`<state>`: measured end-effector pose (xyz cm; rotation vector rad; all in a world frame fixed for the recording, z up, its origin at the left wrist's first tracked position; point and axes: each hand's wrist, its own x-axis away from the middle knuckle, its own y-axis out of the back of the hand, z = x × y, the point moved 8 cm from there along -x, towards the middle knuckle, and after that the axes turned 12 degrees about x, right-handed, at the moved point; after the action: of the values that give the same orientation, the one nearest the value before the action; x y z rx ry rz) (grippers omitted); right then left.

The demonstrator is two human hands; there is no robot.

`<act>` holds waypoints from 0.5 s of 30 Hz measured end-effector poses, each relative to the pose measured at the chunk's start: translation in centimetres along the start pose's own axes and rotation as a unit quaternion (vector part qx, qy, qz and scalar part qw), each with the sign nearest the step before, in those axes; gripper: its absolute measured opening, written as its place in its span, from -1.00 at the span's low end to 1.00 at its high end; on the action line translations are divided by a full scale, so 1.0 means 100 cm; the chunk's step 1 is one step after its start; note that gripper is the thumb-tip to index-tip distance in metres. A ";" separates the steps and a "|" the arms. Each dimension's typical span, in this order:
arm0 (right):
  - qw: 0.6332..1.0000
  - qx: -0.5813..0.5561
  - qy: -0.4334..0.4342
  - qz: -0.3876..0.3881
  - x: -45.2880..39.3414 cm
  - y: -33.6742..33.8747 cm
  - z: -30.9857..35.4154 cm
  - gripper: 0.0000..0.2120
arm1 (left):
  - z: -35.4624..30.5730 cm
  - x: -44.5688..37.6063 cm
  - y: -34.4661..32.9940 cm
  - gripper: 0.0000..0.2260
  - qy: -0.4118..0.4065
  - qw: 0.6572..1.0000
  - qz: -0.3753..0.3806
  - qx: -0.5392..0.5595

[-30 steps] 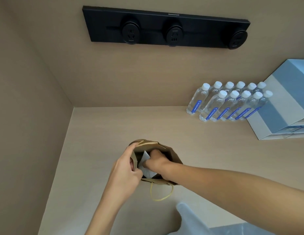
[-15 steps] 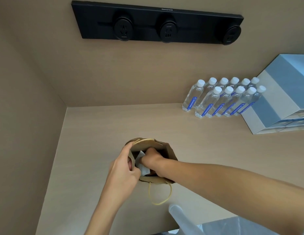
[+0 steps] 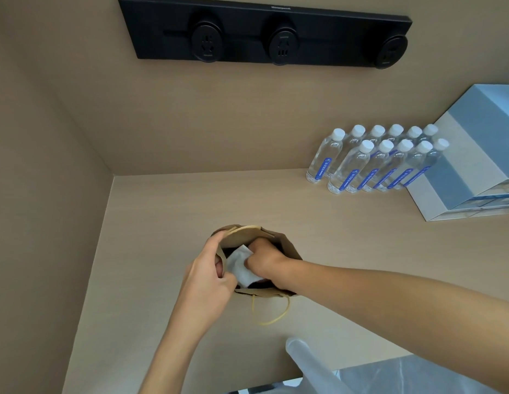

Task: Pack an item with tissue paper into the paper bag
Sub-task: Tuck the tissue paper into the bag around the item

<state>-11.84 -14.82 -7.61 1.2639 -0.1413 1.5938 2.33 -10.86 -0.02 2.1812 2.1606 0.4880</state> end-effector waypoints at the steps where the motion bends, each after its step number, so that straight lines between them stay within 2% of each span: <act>1: 1.000 -0.004 0.006 0.002 -0.001 0.001 0.000 -0.67 | -0.001 0.000 -0.001 -0.28 -0.004 1.000 0.002 -0.006; 3: 1.000 -0.013 0.000 0.003 -0.003 0.004 -0.002 -0.70 | -0.002 -0.001 -0.002 -0.28 -0.005 1.000 0.000 -0.017; 7: 0.987 -0.146 -0.055 0.023 -0.004 0.008 -0.012 -0.72 | 0.000 -0.001 -0.003 -0.28 0.014 1.000 0.002 -0.025; 9: 0.983 -0.171 -0.068 0.030 -0.003 0.013 -0.013 -0.73 | -0.001 0.000 -0.005 -0.27 0.014 1.000 0.007 -0.022; 12: 0.986 -0.131 -0.093 0.053 -0.007 0.020 -0.011 -0.83 | -0.004 0.000 -0.012 -0.26 0.008 1.000 0.021 -0.017; 15: 0.989 -0.032 -0.115 0.084 -0.012 0.019 -0.007 -0.93 | -0.003 0.000 -0.020 -0.24 0.008 0.999 0.038 -0.007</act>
<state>-13.86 -15.98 -7.94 1.4133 -0.4513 1.5677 0.31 -10.86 -0.23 2.2669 2.0811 0.5262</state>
